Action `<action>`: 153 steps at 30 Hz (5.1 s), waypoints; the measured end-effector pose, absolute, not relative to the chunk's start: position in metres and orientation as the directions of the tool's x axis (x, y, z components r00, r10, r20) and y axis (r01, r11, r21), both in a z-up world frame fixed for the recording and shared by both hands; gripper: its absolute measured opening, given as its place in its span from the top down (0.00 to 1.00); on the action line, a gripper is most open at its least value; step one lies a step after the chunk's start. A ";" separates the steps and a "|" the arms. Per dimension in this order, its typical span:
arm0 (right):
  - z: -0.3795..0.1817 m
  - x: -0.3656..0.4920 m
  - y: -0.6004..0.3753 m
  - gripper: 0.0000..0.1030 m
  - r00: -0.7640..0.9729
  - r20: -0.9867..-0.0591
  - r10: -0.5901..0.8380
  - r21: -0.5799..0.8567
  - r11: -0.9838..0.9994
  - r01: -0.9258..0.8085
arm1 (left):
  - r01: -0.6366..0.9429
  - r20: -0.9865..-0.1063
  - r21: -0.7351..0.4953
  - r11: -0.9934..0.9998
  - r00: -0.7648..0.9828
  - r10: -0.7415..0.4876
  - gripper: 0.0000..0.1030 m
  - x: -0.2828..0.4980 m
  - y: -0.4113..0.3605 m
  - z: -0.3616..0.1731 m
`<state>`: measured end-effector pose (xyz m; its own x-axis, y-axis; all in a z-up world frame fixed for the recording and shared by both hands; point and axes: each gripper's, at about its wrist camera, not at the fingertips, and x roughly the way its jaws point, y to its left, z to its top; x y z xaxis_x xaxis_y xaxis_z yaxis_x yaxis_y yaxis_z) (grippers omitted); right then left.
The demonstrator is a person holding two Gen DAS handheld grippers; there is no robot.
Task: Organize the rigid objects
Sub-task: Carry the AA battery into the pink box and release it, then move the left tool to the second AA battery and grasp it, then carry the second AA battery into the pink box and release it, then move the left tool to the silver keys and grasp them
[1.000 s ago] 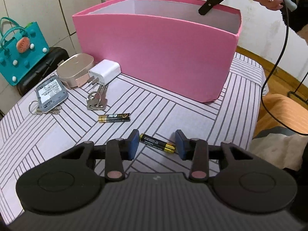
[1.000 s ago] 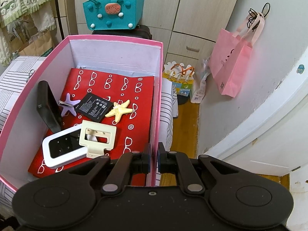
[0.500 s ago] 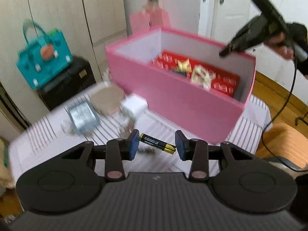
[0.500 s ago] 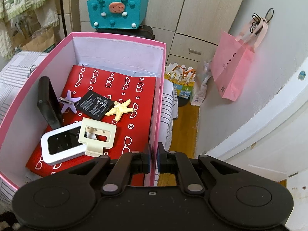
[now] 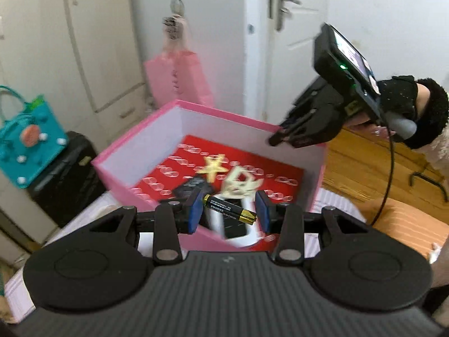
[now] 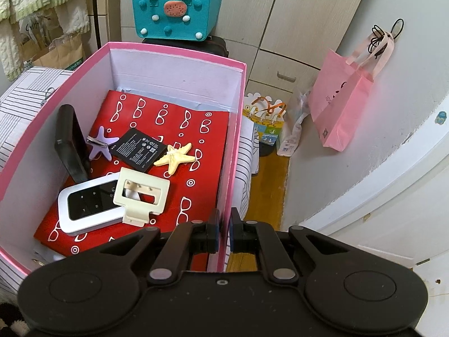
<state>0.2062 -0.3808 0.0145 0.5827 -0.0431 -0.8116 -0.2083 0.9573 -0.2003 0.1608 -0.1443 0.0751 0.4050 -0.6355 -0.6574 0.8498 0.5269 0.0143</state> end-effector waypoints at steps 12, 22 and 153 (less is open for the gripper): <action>0.013 0.211 -0.381 0.90 0.568 -0.822 -0.041 -0.192 0.959 -0.209 | 0.858 -0.757 -0.106 0.503 0.258 -0.601 0.61 0.183 -0.212 0.039; 0.013 0.213 -0.381 0.90 0.554 -0.832 -0.036 -0.193 0.955 -0.227 | 0.843 -0.728 -0.089 0.531 0.308 -0.612 0.58 0.176 -0.184 0.055; -0.011 0.279 -0.409 0.86 0.401 -0.900 0.169 0.023 0.938 -0.345 | 0.458 -0.761 0.076 0.886 0.600 -0.246 0.46 0.251 0.018 0.024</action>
